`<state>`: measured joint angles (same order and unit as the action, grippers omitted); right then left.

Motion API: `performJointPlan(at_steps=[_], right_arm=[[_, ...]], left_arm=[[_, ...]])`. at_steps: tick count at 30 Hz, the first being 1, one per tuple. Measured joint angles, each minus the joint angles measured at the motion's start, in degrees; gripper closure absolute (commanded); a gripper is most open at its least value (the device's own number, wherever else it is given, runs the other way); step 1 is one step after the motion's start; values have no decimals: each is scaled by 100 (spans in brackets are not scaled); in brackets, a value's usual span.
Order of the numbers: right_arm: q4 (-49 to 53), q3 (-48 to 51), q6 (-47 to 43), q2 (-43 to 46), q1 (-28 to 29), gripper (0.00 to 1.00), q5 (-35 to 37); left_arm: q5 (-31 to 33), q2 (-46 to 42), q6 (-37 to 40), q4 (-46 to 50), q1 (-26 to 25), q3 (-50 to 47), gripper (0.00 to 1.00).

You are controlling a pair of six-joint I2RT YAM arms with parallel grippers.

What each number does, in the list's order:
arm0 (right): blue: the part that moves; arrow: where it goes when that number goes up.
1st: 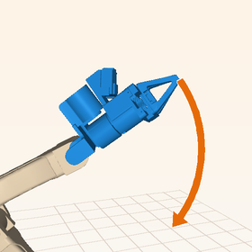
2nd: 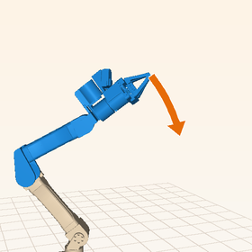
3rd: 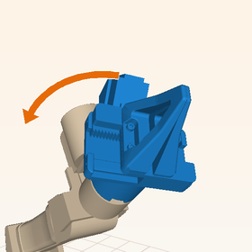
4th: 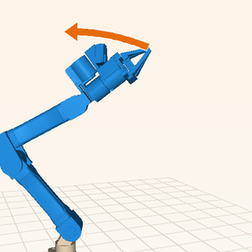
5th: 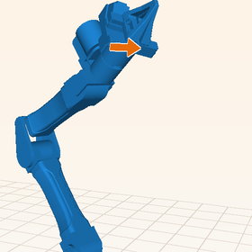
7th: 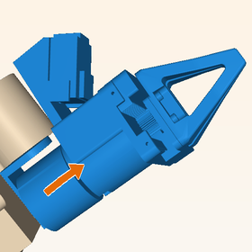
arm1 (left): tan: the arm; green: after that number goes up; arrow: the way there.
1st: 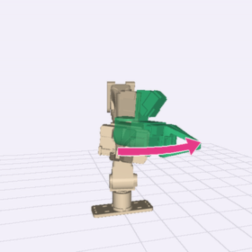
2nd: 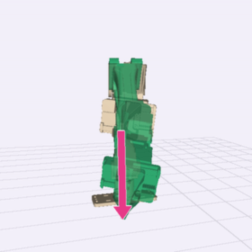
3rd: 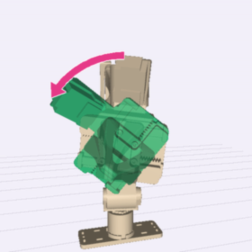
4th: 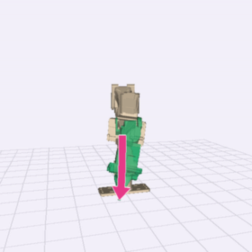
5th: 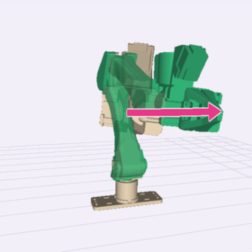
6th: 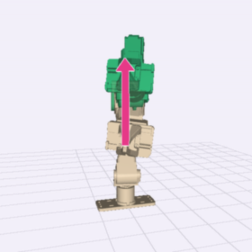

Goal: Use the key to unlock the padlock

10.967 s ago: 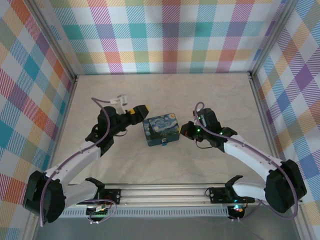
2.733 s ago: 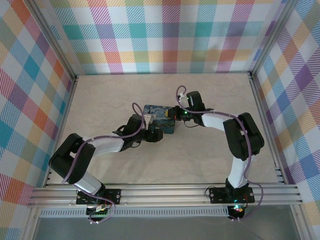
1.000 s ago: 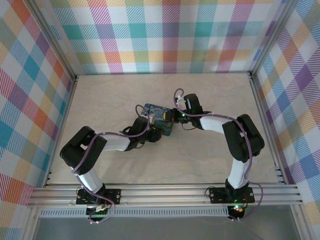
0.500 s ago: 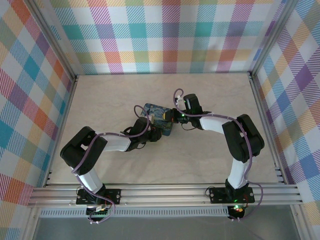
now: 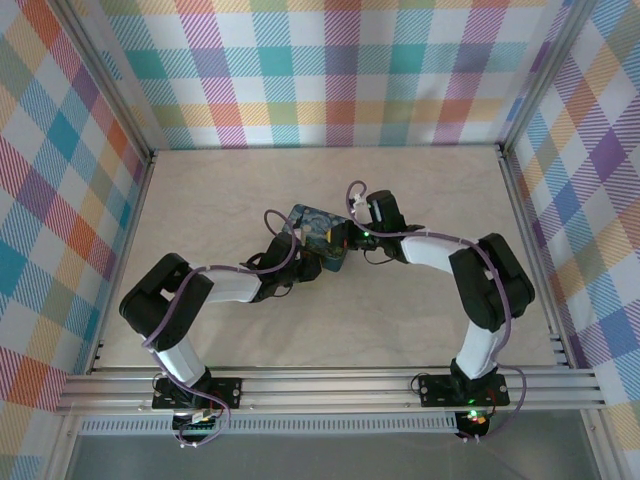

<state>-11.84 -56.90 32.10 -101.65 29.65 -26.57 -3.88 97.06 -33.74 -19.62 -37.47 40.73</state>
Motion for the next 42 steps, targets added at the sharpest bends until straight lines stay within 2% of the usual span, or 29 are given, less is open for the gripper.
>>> performJointPlan(at_steps=[9,17,22,28,42], right_arm=[[68,520,-575,1106,17,100,411],[-168,1860,-872,1825,39,100,671],[-551,2553,-1080,2107,310,100,942],[-1180,3106,-1294,2140,590,100,1204],[-2052,3119,-1762,1541,1281,100,1674]], left_arm=[[-345,-321,-415,68,0,39,75],[-708,-356,-815,343,20,181,76],[-997,-463,-1014,605,74,315,76],[-1235,-745,-1161,962,140,348,76],[-1620,-973,-1484,1506,278,463,77]])
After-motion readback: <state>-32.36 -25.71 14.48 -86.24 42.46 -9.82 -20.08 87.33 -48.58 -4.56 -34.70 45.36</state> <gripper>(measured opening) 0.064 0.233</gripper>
